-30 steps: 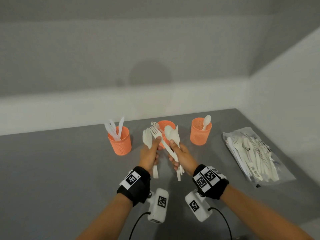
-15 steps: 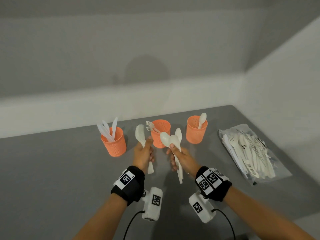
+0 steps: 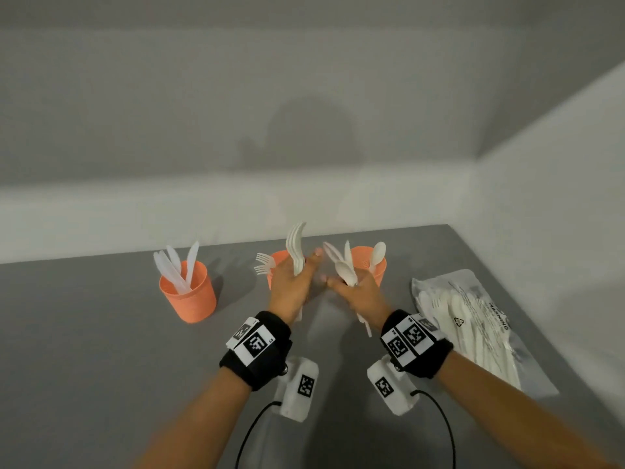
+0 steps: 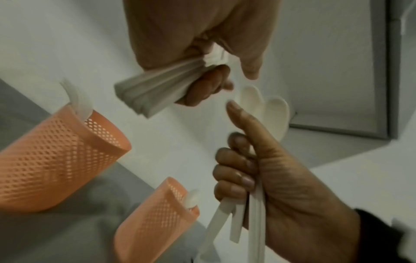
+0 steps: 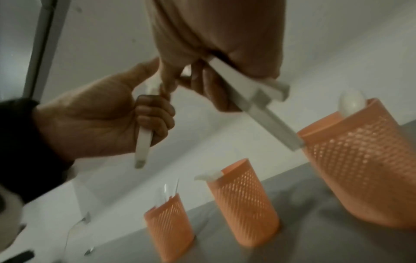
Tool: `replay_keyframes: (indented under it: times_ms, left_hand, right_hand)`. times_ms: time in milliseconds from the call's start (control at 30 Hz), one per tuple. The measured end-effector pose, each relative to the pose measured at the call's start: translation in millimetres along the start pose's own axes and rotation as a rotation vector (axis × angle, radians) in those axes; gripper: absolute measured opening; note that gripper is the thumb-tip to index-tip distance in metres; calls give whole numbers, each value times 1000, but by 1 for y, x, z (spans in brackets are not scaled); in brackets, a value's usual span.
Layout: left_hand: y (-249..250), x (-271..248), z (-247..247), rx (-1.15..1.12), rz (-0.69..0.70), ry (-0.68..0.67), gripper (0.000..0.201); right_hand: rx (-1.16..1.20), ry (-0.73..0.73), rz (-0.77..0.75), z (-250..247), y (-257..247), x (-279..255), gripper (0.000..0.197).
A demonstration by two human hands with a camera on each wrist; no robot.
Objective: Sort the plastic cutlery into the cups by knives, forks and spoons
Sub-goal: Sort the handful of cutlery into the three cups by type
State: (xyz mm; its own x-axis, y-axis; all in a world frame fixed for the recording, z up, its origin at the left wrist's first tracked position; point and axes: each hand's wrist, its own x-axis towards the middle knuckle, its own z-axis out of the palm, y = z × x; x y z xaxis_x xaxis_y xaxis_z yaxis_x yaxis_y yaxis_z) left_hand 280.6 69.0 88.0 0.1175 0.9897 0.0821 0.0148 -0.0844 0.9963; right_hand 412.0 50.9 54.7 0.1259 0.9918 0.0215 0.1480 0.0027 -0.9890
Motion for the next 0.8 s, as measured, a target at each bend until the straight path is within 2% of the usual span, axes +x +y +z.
replay_keyframes:
  times_ms: [67, 133, 200, 300, 467, 667, 733, 800]
  left_hand:
    - [6, 17, 0, -53, 34, 122, 42]
    - [14, 36, -6, -168, 42, 258, 48]
    - [17, 57, -13, -256, 44, 382, 54]
    - [14, 82, -20, -207, 78, 484, 59]
    - [-14, 104, -14, -61, 102, 475, 53]
    - [-57, 109, -9, 72, -4, 443, 46]
    - [-68, 107, -8, 115, -14, 402, 35]
    - [-77, 105, -8, 168, 2, 374, 17]
  right_hand:
    - [70, 213, -20, -17, -9, 21, 50]
    - [150, 381, -24, -37, -21, 43, 50]
    - [208, 465, -52, -51, -27, 64, 46]
    - [238, 502, -51, -58, -20, 86, 47]
    - [210, 495, 27, -47, 9, 106, 49]
    - [133, 472, 110, -38, 44, 114, 46]
    - [74, 462, 126, -37, 54, 113, 42]
    - [31, 456, 75, -36, 58, 112, 32]
